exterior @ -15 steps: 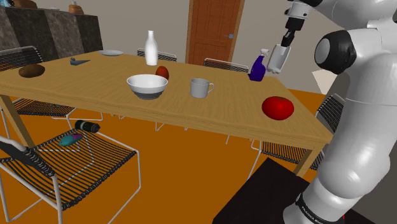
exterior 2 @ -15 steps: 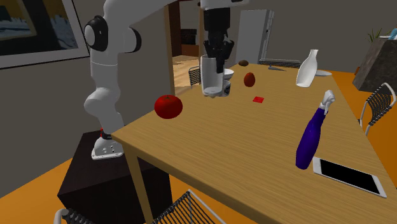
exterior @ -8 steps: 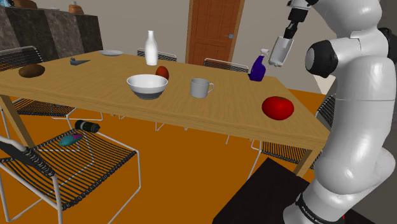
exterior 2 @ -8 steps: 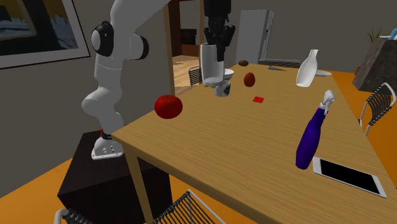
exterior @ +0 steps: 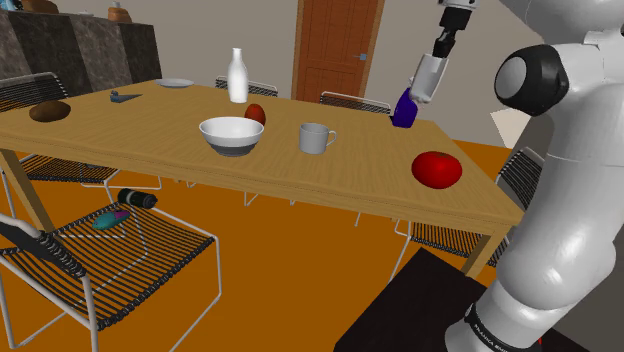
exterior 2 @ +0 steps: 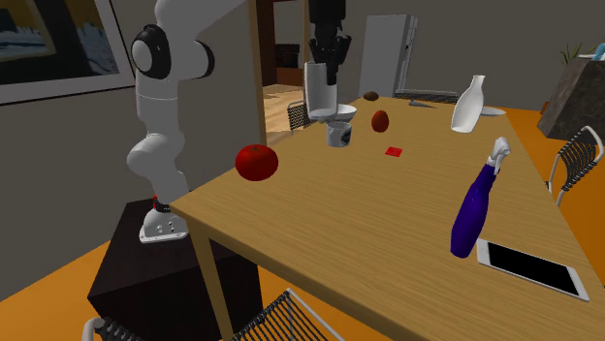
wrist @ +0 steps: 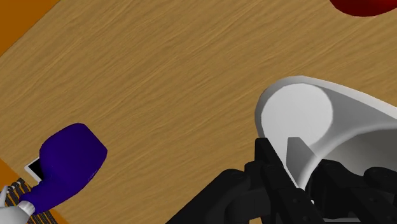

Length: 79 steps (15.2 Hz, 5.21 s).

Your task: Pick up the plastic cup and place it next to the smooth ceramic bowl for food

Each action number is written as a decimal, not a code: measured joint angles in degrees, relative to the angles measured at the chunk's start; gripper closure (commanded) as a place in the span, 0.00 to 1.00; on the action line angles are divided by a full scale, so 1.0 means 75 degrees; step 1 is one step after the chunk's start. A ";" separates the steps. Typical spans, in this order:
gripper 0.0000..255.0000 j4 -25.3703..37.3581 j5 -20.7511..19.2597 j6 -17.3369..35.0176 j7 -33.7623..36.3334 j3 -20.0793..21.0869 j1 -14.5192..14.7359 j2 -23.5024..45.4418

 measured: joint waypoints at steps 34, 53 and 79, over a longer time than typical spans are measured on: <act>1.00 -0.0990 -0.1321 0.0951 0.6338 0.2841 0.4059 -0.0147; 1.00 -0.2435 -0.1429 0.2537 0.7267 0.3125 0.4670 0.0032; 0.00 -0.4262 -0.1466 0.4021 0.7348 0.3133 0.4695 -0.0318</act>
